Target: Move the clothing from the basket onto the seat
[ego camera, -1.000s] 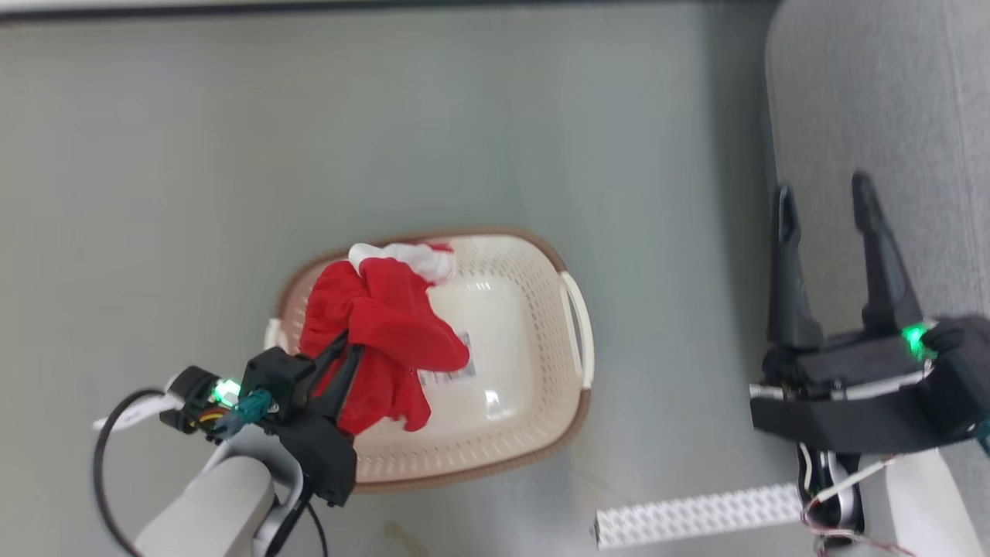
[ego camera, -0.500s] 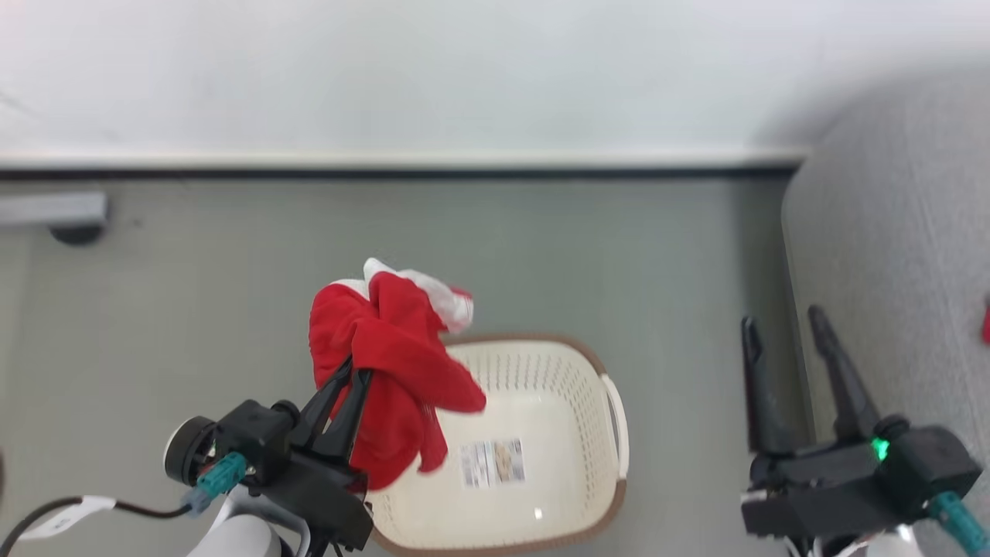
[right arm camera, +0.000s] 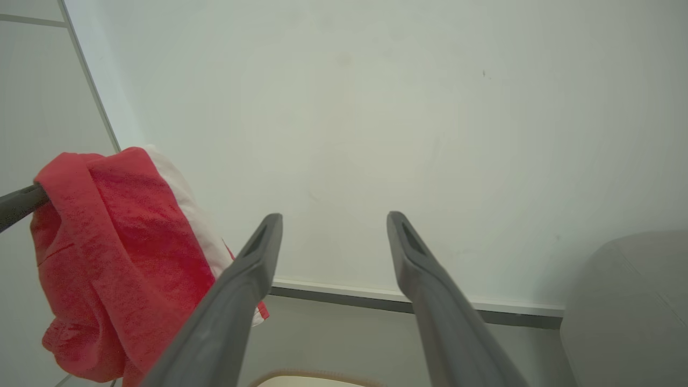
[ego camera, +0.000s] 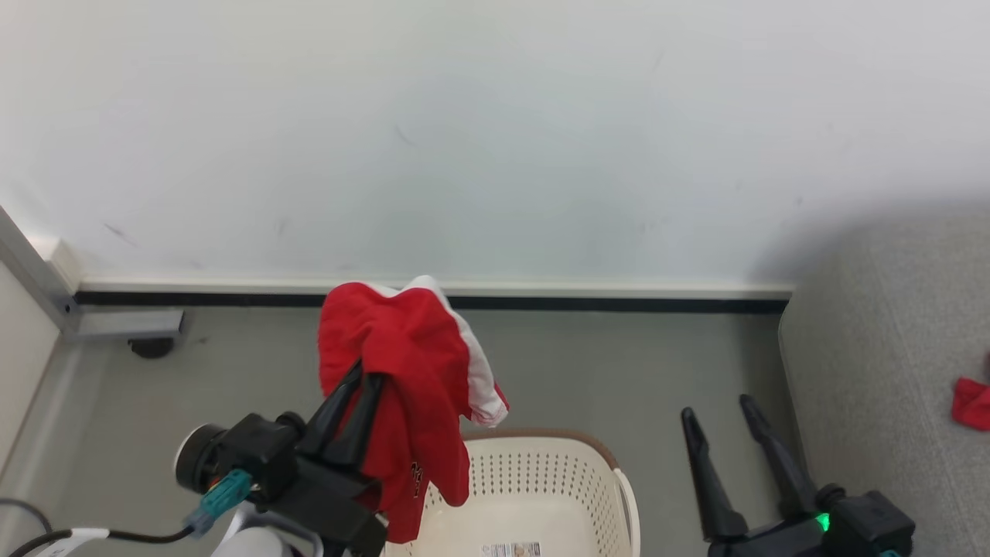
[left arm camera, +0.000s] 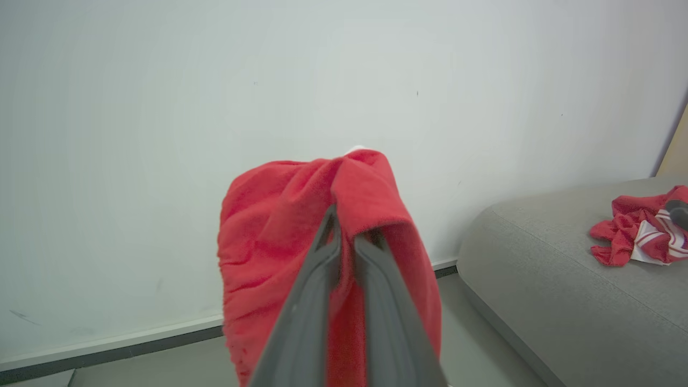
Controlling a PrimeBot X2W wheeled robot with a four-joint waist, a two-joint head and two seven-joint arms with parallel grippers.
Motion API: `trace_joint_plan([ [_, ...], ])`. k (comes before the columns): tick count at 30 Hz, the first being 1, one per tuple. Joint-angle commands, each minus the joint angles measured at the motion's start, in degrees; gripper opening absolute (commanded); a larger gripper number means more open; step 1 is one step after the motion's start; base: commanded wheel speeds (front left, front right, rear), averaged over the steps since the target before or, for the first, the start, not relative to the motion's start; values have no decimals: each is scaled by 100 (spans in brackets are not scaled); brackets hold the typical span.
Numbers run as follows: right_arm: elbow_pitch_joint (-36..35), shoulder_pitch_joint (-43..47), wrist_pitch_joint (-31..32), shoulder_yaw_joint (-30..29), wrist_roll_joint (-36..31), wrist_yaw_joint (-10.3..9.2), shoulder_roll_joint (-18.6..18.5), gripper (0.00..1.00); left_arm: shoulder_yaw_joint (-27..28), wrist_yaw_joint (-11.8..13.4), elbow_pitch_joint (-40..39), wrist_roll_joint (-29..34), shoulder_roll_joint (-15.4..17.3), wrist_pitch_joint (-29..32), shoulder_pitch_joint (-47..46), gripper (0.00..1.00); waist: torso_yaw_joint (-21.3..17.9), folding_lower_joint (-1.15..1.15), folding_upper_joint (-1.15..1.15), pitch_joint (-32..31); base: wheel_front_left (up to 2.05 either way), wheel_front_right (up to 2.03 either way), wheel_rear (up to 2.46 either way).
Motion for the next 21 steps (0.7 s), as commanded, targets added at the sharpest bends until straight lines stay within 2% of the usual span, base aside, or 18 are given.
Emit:
trace_joint_plan([
  [1,16,26,-13,144,81,-2,-55,100,-22,-42,-29,56,-59,-24,-136,0,9,1,1,-295,0,0,0],
  [13,151,-610,-13,1282,679,-2,-214,100,-483,-542,444,261,-655,121,-1273,0,-267,1,1,-266,0,0,0],
  [21,292,-1070,-13,1620,723,-2,-114,100,-876,-800,960,330,-1228,157,-1806,0,-512,1,1,-243,0,0,0],
])
